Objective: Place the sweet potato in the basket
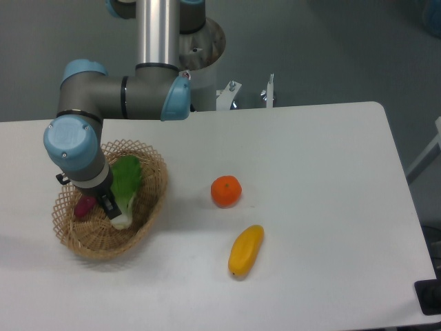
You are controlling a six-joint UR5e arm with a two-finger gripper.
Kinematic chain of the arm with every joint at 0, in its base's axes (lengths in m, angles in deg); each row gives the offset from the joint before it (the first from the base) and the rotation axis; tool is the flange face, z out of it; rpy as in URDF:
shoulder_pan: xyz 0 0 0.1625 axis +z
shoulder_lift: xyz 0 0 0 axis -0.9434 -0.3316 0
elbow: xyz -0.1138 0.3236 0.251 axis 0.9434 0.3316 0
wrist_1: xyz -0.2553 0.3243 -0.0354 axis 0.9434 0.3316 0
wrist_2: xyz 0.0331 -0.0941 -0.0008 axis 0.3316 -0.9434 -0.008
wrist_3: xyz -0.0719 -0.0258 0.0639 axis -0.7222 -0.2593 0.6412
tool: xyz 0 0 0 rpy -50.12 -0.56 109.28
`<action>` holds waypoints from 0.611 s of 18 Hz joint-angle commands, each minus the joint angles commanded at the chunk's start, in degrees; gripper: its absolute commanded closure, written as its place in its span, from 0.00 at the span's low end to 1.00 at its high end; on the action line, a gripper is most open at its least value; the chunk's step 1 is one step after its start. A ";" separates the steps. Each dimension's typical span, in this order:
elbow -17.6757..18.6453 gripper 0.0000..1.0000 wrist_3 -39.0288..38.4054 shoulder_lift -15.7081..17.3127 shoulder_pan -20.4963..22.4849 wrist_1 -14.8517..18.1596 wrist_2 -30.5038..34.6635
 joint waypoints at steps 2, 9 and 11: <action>0.00 0.00 0.18 0.53 3.24 -0.62 0.00; -1.41 0.00 5.53 1.93 15.20 -3.07 0.00; -1.49 0.00 8.08 2.11 19.24 -4.13 0.00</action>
